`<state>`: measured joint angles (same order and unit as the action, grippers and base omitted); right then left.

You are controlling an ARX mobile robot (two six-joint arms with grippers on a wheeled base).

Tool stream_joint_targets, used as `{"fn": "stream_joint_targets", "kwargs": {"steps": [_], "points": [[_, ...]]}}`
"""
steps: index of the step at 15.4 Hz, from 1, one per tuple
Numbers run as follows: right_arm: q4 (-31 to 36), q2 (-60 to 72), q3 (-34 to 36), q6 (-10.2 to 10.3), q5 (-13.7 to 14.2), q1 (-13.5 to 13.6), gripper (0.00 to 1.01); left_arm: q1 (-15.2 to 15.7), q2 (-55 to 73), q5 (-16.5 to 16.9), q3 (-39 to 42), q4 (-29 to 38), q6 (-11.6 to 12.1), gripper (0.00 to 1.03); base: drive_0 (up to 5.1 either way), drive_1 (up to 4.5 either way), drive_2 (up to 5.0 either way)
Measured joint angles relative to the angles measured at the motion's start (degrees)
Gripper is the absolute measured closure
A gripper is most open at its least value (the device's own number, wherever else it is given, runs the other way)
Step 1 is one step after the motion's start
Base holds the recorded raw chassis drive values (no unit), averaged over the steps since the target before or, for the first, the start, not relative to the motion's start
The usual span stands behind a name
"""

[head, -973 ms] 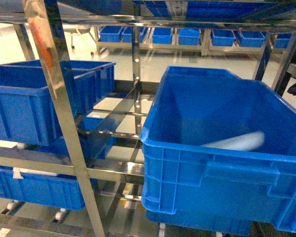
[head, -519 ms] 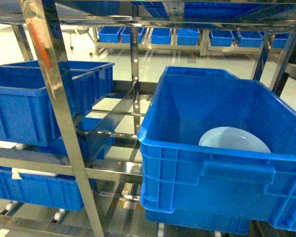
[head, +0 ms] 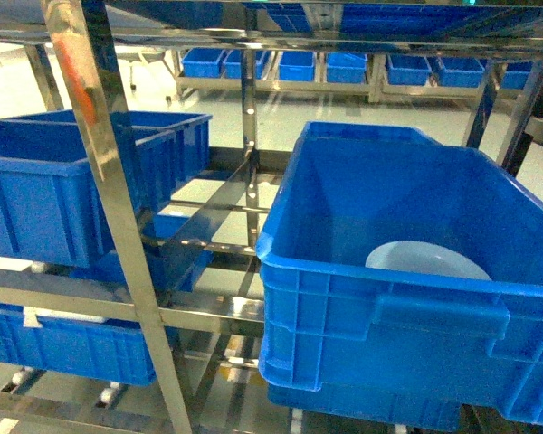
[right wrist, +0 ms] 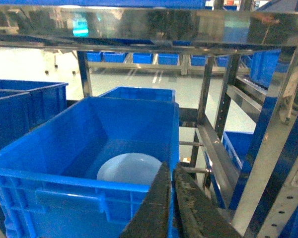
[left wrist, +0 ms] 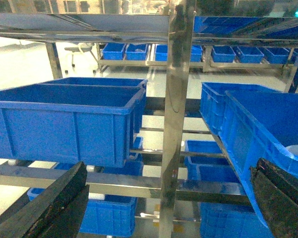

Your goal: Place blue tray on left shelf second layer neatly

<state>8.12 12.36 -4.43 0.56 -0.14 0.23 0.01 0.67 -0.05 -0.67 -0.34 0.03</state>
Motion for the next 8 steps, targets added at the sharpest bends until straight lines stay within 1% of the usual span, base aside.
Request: {"fn": "stream_joint_targets", "kwargs": {"steps": [2, 3, 4, 6, 7, 8], "points": [[-1.9, -2.1, 1.2, -0.2, 0.1, 0.0, 0.99, 0.0, 0.0, 0.0, 0.0, 0.0, 0.0, 0.05, 0.0, 0.0, 0.0], [-8.6, -8.2, 1.6, -0.2, 0.1, 0.0, 0.99, 0.0, 0.0, 0.0, 0.0, 0.0, 0.0, 0.05, 0.0, 0.0, 0.0], [-8.4, -10.4, 1.9, -0.2, 0.1, 0.0, 0.99, 0.0, 0.0, 0.0, 0.0, 0.0, 0.0, 0.05, 0.0, 0.0, 0.0], [-8.1, -10.8, 2.6, -0.2, 0.2, 0.0, 0.99, 0.0, 0.0, 0.0, 0.0, 0.1, 0.0, 0.05, 0.0, 0.0, 0.0], [-9.0, -12.0, 3.7, -0.2, 0.2, 0.0, 0.99, 0.0, 0.0, 0.0, 0.0, 0.1, 0.0, 0.05, 0.0, 0.0, 0.0], [-8.2, -12.0, 3.7, -0.2, 0.1, 0.0, 0.99, 0.0, 0.0, 0.0, 0.0, 0.1, 0.0, 0.05, 0.0, 0.0, 0.0]]}}
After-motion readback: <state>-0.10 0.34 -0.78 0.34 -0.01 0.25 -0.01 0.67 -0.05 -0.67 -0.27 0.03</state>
